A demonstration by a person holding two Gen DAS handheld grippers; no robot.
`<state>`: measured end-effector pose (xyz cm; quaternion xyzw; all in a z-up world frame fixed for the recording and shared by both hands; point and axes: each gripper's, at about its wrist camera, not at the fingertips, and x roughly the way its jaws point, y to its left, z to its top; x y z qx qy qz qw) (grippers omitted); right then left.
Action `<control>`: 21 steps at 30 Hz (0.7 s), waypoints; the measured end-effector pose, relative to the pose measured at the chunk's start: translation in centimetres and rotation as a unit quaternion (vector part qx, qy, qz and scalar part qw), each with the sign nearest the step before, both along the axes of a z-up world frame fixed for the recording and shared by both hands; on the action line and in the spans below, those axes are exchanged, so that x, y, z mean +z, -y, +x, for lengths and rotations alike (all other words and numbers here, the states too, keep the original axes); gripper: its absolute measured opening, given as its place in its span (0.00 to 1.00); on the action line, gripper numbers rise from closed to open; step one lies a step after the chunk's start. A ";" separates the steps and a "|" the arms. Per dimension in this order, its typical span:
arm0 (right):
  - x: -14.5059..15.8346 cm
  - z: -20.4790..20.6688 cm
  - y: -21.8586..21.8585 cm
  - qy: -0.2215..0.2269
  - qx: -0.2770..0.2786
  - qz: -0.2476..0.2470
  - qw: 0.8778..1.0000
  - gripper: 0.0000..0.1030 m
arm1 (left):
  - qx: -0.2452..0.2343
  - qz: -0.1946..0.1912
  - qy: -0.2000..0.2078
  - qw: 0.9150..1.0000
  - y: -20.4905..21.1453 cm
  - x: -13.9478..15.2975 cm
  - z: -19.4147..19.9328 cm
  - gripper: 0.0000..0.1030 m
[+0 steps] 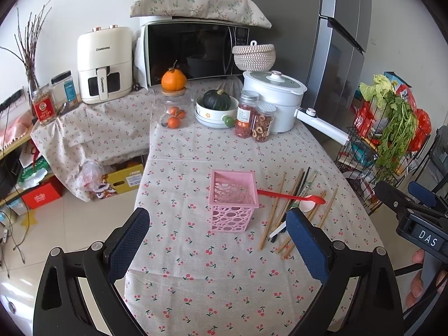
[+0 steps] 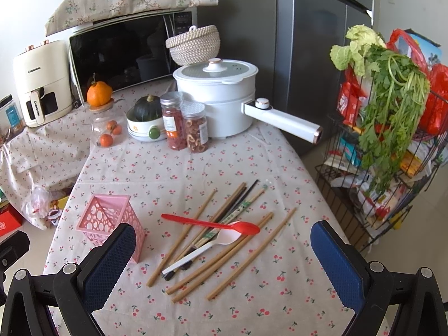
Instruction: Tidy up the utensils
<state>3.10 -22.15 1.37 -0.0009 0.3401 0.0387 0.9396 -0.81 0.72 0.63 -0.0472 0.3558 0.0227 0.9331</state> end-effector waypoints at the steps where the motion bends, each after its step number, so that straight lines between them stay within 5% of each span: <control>1: 0.0 0.0 0.0 0.000 0.000 0.000 1.000 0.99 | 0.000 0.000 0.000 1.000 0.0 0.0 0.0 0.96; 21: 0.0 -0.1 0.0 -0.002 -0.001 0.001 1.000 0.99 | 0.000 0.000 0.000 1.000 0.3 0.1 0.0 0.96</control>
